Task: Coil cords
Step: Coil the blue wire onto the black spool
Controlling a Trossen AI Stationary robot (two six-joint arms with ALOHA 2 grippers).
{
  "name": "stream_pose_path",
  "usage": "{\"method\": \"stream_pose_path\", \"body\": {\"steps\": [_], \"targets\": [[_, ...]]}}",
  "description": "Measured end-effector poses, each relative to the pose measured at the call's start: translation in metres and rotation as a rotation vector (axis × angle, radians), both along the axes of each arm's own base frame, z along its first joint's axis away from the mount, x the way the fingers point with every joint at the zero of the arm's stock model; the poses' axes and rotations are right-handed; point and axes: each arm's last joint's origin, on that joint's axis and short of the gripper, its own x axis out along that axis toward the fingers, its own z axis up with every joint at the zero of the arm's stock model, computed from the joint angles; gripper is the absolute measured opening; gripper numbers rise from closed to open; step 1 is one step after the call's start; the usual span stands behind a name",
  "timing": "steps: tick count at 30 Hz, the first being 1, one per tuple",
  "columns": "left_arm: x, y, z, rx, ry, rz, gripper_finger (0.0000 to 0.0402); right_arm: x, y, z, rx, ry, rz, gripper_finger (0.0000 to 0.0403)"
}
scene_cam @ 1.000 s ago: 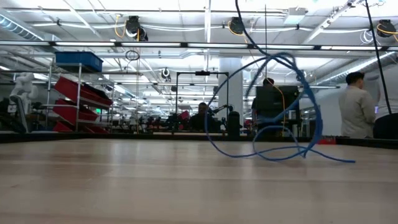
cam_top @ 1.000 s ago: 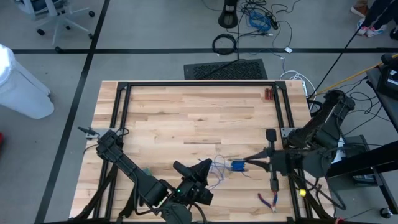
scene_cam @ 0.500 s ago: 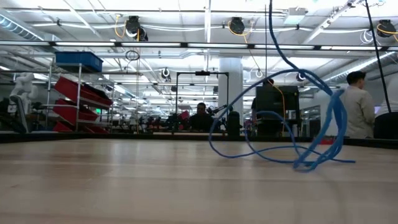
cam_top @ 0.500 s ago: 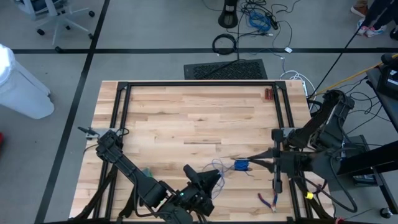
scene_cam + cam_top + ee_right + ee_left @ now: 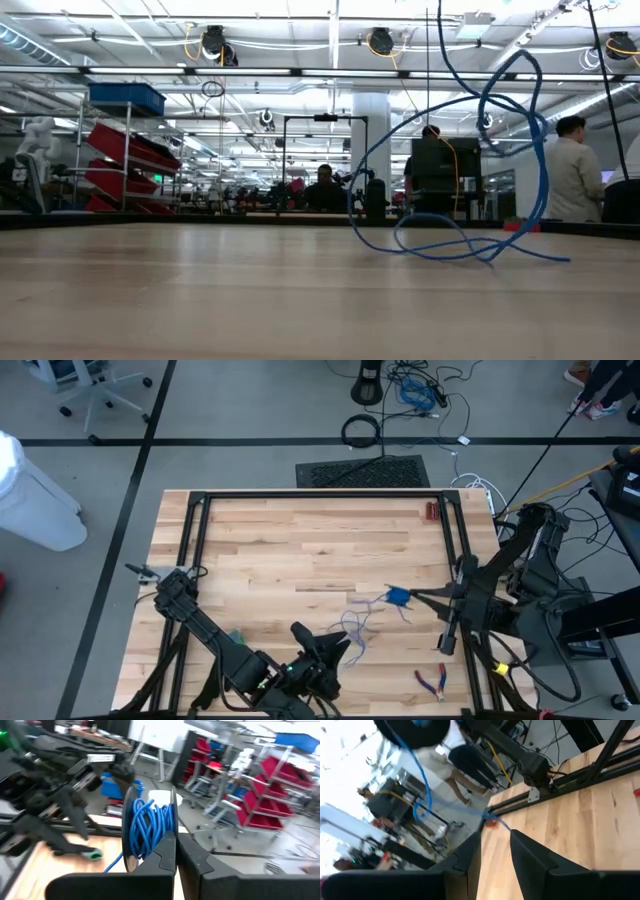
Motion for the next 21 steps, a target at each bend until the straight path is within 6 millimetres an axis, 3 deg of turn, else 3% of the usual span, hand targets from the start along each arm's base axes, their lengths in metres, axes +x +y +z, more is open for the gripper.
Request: {"method": "stream_pose_path", "body": {"steps": [8, 15, 21], "targets": [[0.017, 0.03, -0.007, -0.194, -0.117, 0.108, 0.0112, -0.002, -0.001, 0.0, -0.024, -0.005, -0.058, 0.0], [0.037, 0.055, -0.036, -0.345, -0.111, 0.128, 0.0112, -0.002, 0.0, 0.0, -0.03, -0.003, -0.058, 0.0], [0.049, 0.064, -0.045, -0.409, -0.157, 0.121, 0.0112, -0.002, -0.001, 0.0, -0.032, -0.006, -0.079, 0.0]]}}
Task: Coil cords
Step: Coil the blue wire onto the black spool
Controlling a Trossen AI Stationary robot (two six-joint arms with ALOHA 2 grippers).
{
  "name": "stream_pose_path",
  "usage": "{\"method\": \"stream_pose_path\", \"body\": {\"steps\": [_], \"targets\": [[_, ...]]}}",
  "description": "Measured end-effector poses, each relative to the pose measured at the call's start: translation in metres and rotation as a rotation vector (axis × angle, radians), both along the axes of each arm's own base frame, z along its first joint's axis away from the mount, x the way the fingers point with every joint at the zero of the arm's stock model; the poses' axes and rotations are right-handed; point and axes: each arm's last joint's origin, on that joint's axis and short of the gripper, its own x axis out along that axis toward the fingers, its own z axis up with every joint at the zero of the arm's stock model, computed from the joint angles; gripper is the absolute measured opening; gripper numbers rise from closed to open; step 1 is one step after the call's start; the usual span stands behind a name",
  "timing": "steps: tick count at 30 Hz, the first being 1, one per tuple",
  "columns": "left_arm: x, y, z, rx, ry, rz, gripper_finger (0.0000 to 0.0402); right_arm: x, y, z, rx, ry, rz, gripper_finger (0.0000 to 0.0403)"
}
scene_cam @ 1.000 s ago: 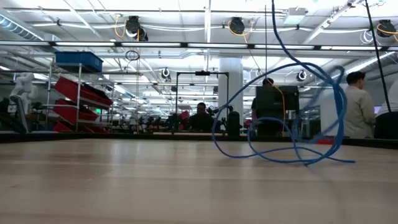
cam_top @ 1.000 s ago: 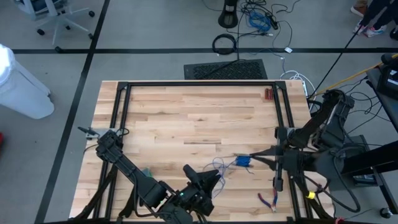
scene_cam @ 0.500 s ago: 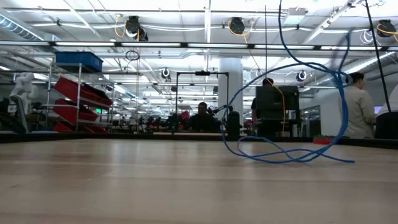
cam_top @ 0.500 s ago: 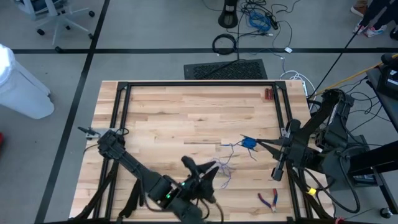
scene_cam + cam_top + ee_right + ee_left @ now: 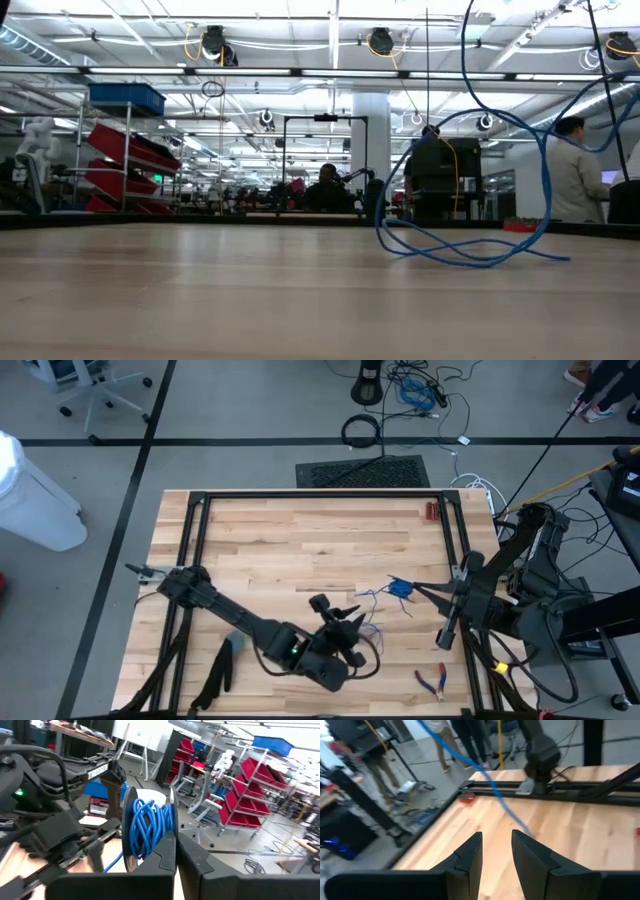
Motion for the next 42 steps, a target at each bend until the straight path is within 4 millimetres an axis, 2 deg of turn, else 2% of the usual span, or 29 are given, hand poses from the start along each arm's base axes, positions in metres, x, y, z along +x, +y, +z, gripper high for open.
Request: {"method": "stream_pose_path", "body": {"steps": [7, 18, 32, 36, 39, 42], "targets": [[0.005, -0.002, -0.007, -0.01, -0.031, -0.034, 0.0112, 0.0, -0.001, 0.0, 0.0, -0.006, -0.03, 0.0], [0.013, 0.004, -0.009, -0.038, -0.082, -0.014, 0.0112, 0.0, -0.001, 0.0, -0.003, -0.005, -0.03, 0.0], [0.03, 0.011, -0.032, -0.032, -0.092, 0.027, 0.0112, 0.0, -0.001, 0.0, -0.008, -0.002, -0.026, 0.0], [0.034, 0.014, -0.041, 0.021, -0.082, 0.086, 0.0111, 0.0, -0.001, 0.0, -0.007, -0.002, -0.026, 0.0], [0.036, 0.015, -0.046, 0.077, -0.047, 0.101, 0.0098, 0.0, -0.001, 0.0, -0.007, -0.002, -0.026, 0.0], [0.036, 0.015, -0.045, 0.079, -0.051, 0.103, 0.0064, 0.0, -0.001, 0.0, -0.007, -0.002, -0.026, 0.0]]}}
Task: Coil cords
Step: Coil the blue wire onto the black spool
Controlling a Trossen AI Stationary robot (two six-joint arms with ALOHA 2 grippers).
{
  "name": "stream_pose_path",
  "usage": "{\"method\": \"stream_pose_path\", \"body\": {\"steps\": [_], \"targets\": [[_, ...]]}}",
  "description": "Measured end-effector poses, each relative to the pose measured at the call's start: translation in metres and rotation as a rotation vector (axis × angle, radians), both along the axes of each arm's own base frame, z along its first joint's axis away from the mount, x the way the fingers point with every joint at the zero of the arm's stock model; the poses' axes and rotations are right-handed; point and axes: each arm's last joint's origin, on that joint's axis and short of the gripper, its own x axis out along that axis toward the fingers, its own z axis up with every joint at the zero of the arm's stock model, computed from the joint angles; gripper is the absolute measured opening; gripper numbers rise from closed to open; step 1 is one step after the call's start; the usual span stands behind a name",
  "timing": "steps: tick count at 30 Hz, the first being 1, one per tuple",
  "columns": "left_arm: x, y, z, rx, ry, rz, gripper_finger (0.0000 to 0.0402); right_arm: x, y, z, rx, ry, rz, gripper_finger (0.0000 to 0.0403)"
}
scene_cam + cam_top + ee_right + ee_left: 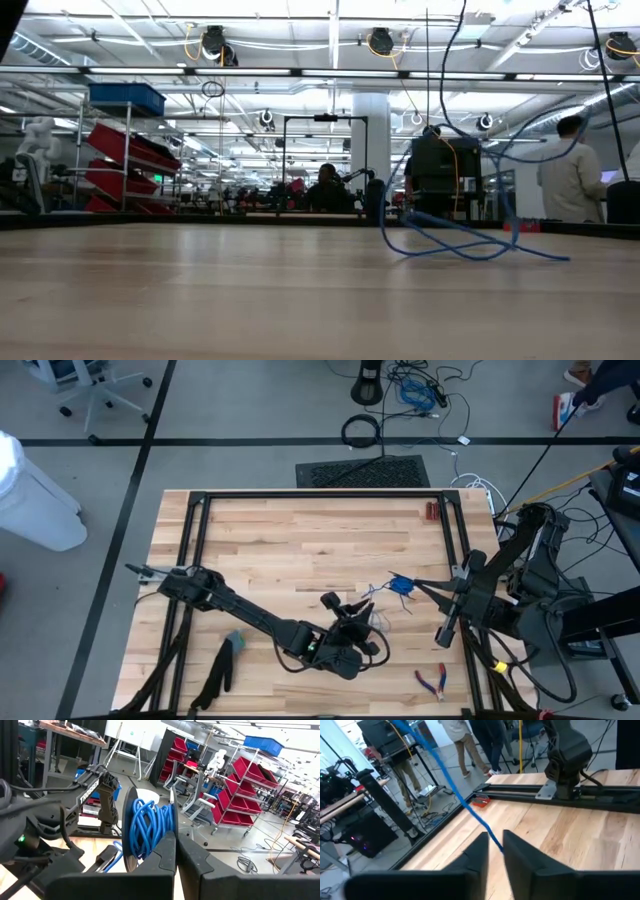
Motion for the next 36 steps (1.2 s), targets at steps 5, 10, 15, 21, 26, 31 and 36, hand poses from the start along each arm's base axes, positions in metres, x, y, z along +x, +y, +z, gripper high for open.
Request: {"method": "stream_pose_path", "body": {"steps": [5, 10, 15, 21, 26, 31, 36], "targets": [[-0.001, -0.003, 0.001, 0.034, 0.026, -0.017, 0.0008, 0.0, 0.0, 0.0, 0.0, -0.001, -0.004, 0.0], [0.001, -0.002, 0.001, 0.016, 0.032, -0.047, 0.0003, 0.004, -0.001, -0.001, 0.018, -0.008, -0.02, 0.0], [0.008, 0.007, 0.0, -0.061, 0.027, -0.132, 0.0002, 0.011, -0.007, -0.002, 0.044, -0.023, -0.073, 0.0], [0.015, 0.014, -0.001, -0.187, 0.023, -0.256, 0.0001, 0.027, -0.01, -0.008, 0.013, -0.017, -0.185, 0.0], [0.016, 0.011, 0.0, -0.204, 0.025, -0.316, 0.0001, 0.04, -0.014, -0.013, -0.011, 0.0, -0.235, 0.0], [0.018, 0.003, 0.008, -0.216, -0.021, -0.457, 0.0, 0.054, -0.019, -0.019, -0.039, 0.022, -0.293, 0.0], [0.018, -0.004, 0.013, -0.237, -0.016, -0.568, 0.0, 0.067, -0.024, -0.026, -0.067, 0.049, -0.334, 0.0]]}}
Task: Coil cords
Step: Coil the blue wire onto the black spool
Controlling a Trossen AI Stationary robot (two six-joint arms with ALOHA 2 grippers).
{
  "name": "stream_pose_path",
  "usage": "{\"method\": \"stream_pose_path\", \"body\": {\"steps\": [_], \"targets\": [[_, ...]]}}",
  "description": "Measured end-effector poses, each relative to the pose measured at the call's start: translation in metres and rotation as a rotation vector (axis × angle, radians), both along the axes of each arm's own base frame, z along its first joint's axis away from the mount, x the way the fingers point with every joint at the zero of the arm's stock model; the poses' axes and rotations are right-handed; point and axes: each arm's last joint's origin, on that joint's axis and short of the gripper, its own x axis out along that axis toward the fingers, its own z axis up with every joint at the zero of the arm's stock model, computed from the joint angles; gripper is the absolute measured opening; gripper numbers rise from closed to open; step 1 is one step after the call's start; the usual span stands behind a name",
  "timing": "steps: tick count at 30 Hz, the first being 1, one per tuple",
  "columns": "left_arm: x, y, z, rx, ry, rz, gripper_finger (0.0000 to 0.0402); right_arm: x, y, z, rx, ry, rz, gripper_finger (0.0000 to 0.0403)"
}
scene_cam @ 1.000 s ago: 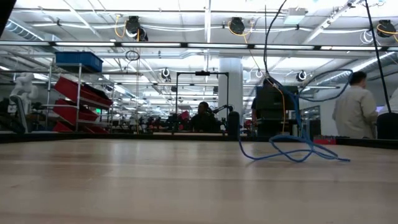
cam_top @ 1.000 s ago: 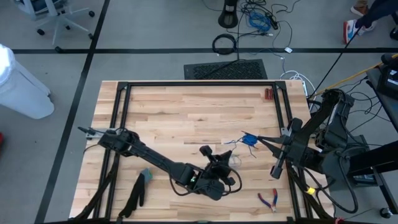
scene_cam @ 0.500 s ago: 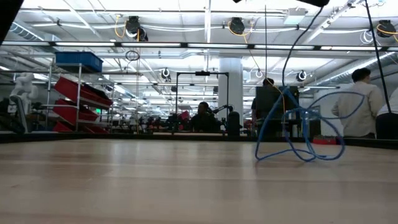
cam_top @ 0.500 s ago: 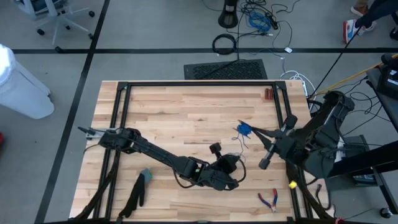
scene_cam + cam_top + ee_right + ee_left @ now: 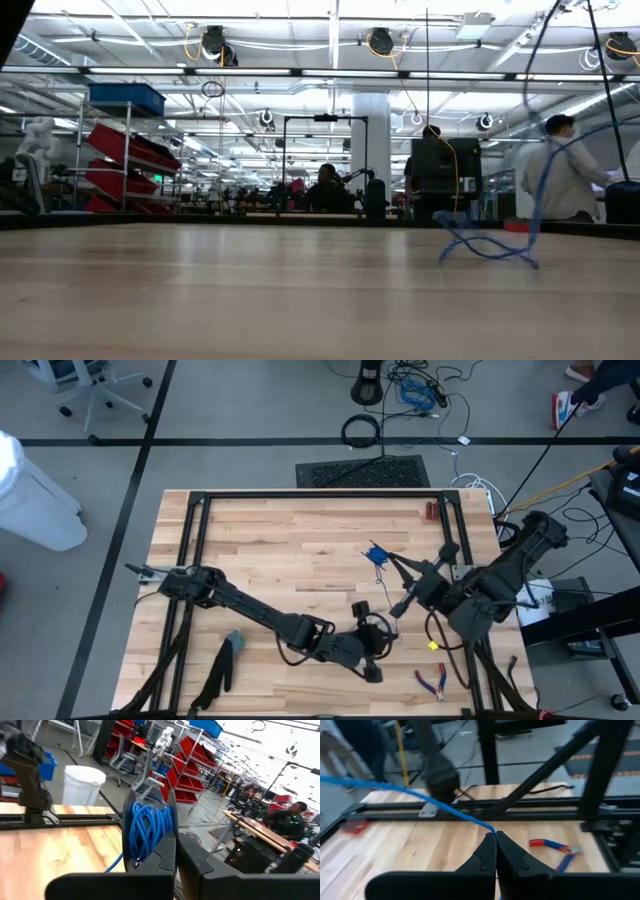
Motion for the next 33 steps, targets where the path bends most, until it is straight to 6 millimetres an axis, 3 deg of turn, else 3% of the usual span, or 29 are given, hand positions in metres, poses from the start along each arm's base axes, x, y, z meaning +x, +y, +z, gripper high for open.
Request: {"method": "stream_pose_path", "body": {"steps": [7, 16, 33], "targets": [[-0.009, -0.024, 0.015, 0.085, -0.011, -0.13, 0.0, 0.007, -0.004, -0.006, -0.011, 0.049, 0.024, 0.0], [-0.033, -0.059, 0.06, 0.164, -0.068, -0.179, 0.0, 0.011, -0.01, -0.011, 0.02, 0.087, 0.081, 0.0], [-0.079, -0.078, 0.096, 0.457, 0.004, 0.378, 0.0, 0.014, -0.004, -0.014, 0.068, 0.167, 0.3, 0.0]]}}
